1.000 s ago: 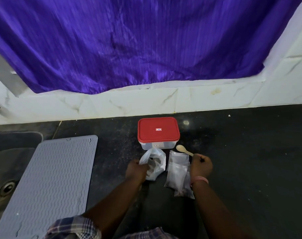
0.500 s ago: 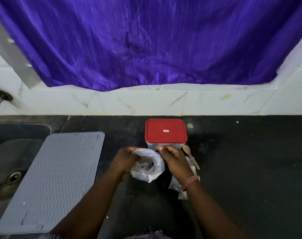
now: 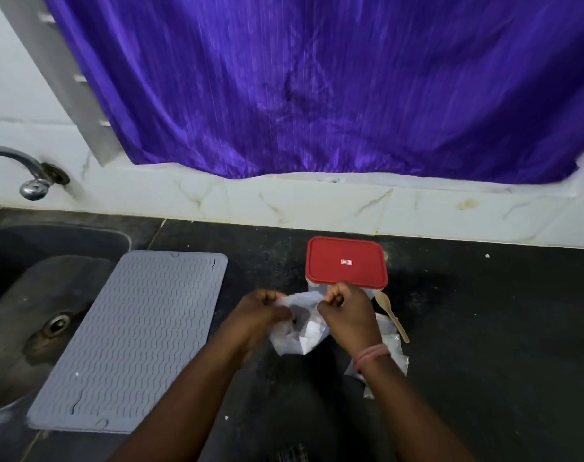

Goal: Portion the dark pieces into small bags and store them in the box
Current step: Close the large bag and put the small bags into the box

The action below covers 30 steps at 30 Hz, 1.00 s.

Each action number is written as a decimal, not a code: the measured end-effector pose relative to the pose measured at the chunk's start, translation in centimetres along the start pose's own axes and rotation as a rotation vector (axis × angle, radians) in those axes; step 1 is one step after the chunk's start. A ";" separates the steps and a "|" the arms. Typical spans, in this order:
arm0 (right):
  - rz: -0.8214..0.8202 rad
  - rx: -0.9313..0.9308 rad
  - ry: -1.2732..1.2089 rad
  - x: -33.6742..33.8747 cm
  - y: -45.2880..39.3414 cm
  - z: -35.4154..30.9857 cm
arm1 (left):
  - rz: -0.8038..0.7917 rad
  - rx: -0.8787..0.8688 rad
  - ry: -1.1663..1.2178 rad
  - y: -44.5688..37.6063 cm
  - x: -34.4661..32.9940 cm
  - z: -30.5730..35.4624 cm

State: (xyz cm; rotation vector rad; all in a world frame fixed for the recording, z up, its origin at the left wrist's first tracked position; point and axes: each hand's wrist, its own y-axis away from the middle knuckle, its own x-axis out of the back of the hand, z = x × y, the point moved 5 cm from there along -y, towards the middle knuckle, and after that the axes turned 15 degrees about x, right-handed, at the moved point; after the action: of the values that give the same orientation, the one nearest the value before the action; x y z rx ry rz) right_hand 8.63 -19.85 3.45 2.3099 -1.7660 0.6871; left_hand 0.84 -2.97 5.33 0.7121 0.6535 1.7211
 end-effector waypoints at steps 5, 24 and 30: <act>0.234 0.117 0.239 0.0 0.1 -0.9 | -0.098 -0.185 -0.235 1.4 -1.8 -0.8; -0.229 -0.008 -0.458 -1.3 1.1 -3.4 | 0.630 -0.306 -0.033 0.3 1.3 2.1; 0.144 0.034 -0.143 0.6 -2.6 -1.8 | 0.127 -0.350 -0.184 1.1 -0.8 3.5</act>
State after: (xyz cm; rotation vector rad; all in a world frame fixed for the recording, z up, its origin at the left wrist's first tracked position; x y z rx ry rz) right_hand 10.69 -18.88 5.68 2.3243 -2.0145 0.5905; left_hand 2.89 -3.74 8.35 0.6632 0.1752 1.7996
